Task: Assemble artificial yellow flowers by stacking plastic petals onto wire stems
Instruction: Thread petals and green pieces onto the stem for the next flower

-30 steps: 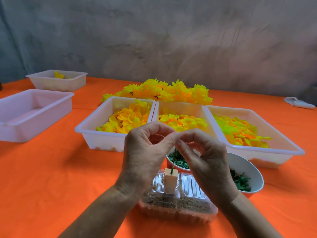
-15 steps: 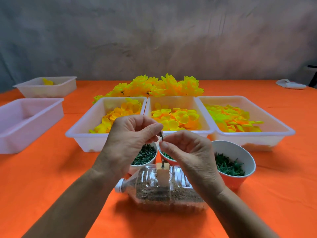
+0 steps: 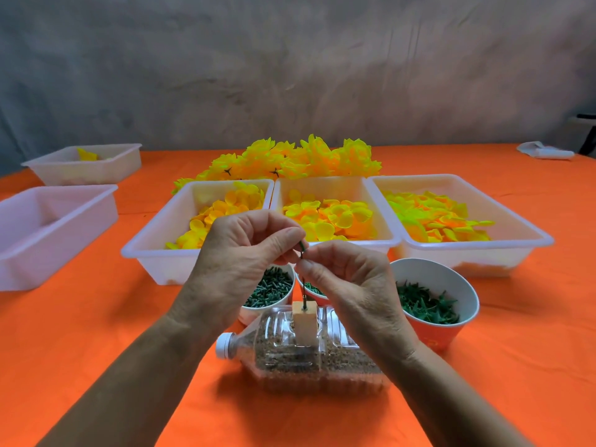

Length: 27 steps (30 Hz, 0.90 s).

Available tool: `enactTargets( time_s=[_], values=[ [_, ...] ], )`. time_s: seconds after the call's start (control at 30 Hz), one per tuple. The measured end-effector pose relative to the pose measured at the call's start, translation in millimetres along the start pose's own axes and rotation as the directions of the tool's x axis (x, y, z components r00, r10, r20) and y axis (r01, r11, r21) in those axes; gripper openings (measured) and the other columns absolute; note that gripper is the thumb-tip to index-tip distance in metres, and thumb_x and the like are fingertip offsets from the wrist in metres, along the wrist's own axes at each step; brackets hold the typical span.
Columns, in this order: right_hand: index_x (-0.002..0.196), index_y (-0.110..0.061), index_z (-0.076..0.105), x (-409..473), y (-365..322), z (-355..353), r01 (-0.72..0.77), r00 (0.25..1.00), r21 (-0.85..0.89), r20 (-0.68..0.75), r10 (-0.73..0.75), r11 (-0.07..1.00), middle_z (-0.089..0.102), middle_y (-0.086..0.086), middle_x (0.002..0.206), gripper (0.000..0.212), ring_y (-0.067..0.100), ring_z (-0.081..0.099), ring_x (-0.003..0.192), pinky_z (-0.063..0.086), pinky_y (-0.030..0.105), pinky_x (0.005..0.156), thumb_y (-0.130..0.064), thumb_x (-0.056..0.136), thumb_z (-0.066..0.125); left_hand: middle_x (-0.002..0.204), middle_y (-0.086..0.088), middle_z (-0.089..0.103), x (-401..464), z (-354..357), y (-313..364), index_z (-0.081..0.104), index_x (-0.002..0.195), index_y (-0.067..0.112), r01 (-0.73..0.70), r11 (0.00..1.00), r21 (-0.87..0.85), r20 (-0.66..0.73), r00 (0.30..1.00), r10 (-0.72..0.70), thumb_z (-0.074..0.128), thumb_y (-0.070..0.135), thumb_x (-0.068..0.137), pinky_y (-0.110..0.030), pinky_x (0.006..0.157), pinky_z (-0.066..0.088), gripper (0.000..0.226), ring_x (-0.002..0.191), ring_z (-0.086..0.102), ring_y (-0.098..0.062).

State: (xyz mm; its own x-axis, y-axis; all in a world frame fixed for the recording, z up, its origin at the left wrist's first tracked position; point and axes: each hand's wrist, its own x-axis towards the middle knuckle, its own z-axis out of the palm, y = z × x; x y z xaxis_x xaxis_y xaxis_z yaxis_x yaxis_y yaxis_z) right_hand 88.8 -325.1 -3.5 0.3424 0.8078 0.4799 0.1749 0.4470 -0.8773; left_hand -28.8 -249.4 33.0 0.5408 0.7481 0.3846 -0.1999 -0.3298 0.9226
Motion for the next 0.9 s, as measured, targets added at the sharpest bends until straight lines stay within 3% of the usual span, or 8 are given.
enactTargets(
  time_s=[0.2, 0.67, 0.8, 0.9],
  values=[
    [0.081, -0.007, 0.071, 0.2, 0.1, 0.1, -0.014, 1.000, -0.015, -0.016, 0.014, 1.000, 0.071, 0.014, 0.076, 0.007, 0.015, 0.062, 0.068, 0.053, 0.029, 0.062, -0.001, 0.082, 0.068, 0.062, -0.002, 0.068, 0.4, -0.4, -6.3, 0.068, 0.069, 0.013, 0.082, 0.994, -0.074, -0.048, 0.995, -0.085, 0.066, 0.021, 0.067, -0.019, 0.056, 0.053, 0.009, 0.053, 0.061, -0.009],
    [0.080, -0.009, 0.071, -0.8, -3.2, 0.0, -0.019, 1.000, -0.046, -0.025, 0.018, 0.999, 0.072, 0.010, 0.076, 0.007, 0.022, 0.067, 0.070, 0.056, 0.036, 0.065, -0.002, 0.082, 0.069, 0.065, -0.004, 0.069, 0.5, -1.7, -12.0, 0.069, 0.070, 0.014, 0.022, 1.000, -0.012, -0.073, 0.997, -0.023, 0.068, 0.023, 0.068, -0.021, 0.060, 0.053, 0.009, 0.058, 0.061, -0.013],
    [0.081, -0.006, 0.071, -0.5, -2.5, -0.1, -0.030, 0.999, -0.040, -0.033, 0.029, 0.999, 0.072, 0.012, 0.075, 0.005, 0.018, 0.066, 0.068, 0.056, 0.036, 0.064, -0.002, 0.081, 0.069, 0.066, -0.002, 0.069, -1.3, -0.3, -10.2, 0.069, 0.073, 0.016, -0.085, 0.988, 0.125, -0.061, 0.994, 0.093, 0.067, 0.018, 0.074, -0.019, 0.063, 0.052, 0.003, 0.060, 0.063, -0.009],
    [0.081, -0.007, 0.072, -0.7, -1.9, -0.3, -0.028, 0.999, -0.044, -0.030, 0.027, 0.999, 0.072, 0.010, 0.075, 0.005, 0.018, 0.067, 0.068, 0.056, 0.035, 0.063, -0.003, 0.082, 0.069, 0.071, 0.000, 0.070, -2.1, -1.6, -9.4, 0.069, 0.075, 0.020, -0.179, 0.939, 0.293, -0.028, 0.980, 0.195, 0.070, 0.011, 0.080, -0.024, 0.067, 0.054, 0.011, 0.065, 0.065, -0.010]
  ],
)
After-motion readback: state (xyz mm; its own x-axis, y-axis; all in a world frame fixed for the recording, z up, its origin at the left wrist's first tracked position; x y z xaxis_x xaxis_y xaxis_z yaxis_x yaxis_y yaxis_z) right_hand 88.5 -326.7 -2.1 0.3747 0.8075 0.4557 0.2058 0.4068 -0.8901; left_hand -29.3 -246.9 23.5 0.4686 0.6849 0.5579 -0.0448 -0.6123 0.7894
